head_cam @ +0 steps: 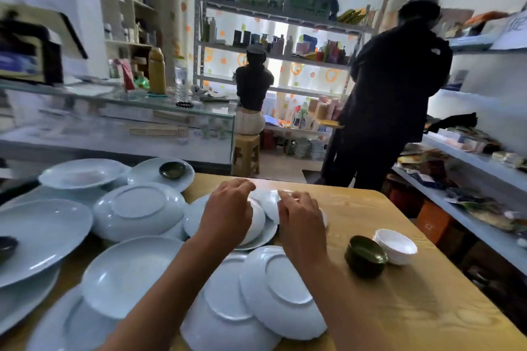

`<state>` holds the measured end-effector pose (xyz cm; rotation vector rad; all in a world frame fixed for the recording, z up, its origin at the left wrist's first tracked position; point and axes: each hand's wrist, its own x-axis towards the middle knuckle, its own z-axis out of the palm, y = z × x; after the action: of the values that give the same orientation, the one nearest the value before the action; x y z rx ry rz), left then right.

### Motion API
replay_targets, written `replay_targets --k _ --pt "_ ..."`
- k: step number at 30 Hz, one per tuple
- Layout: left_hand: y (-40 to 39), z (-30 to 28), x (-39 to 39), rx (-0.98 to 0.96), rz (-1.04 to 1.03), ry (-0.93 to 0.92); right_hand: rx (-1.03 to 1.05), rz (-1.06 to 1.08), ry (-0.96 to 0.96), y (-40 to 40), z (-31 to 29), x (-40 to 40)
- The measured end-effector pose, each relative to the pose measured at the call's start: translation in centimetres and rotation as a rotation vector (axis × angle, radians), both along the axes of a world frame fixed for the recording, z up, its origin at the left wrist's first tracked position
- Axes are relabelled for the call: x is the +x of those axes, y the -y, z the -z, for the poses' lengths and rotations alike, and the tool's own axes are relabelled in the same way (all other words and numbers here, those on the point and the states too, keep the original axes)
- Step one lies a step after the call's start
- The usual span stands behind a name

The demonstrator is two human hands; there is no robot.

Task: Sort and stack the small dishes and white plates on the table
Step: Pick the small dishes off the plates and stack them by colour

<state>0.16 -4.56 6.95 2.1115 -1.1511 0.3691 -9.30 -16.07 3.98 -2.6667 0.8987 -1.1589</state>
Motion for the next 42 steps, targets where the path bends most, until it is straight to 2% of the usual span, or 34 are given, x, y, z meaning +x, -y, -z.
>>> replay_targets --k 4,9,15,20,26,33,37,40,42 --pt "-4.0 0.0 3.6 -0.038 -0.115 -0.037 -0.049 -0.171 -0.013 -3.0 -0.5 4.7" --pt "-7.2 0.3 9.1 0.028 -0.225 -0.113 -0.047 -0.307 -0.033 -5.4 -0.9 10.8" --pt "-6.9 1.8 18.1 0.210 -0.327 -0.193 -0.022 -0.425 -0.158 -5.6 -0.8 18.8" --pt "-3.1 2.4 25.8 0.494 -0.277 -0.252 0.000 -0.461 -0.281 -2.8 0.1 24.5" --pt "2.0 5.0 30.3 0.719 -0.210 -0.184 0.141 -0.427 -0.331 0.6 2.6 28.4" --pt "4.3 8.4 32.6 0.831 -0.254 -0.058 0.217 -0.433 -0.276 3.2 3.5 29.3" --pt "5.1 8.2 32.2 0.823 -0.289 0.027 0.228 -0.427 -0.272 3.5 4.2 29.3" --pt "4.8 8.0 31.0 0.748 -0.272 0.120 0.238 -0.422 -0.267 3.2 4.6 28.7" --pt "4.6 7.9 30.1 0.702 -0.268 0.120 0.245 -0.423 -0.254 3.0 4.6 27.9"
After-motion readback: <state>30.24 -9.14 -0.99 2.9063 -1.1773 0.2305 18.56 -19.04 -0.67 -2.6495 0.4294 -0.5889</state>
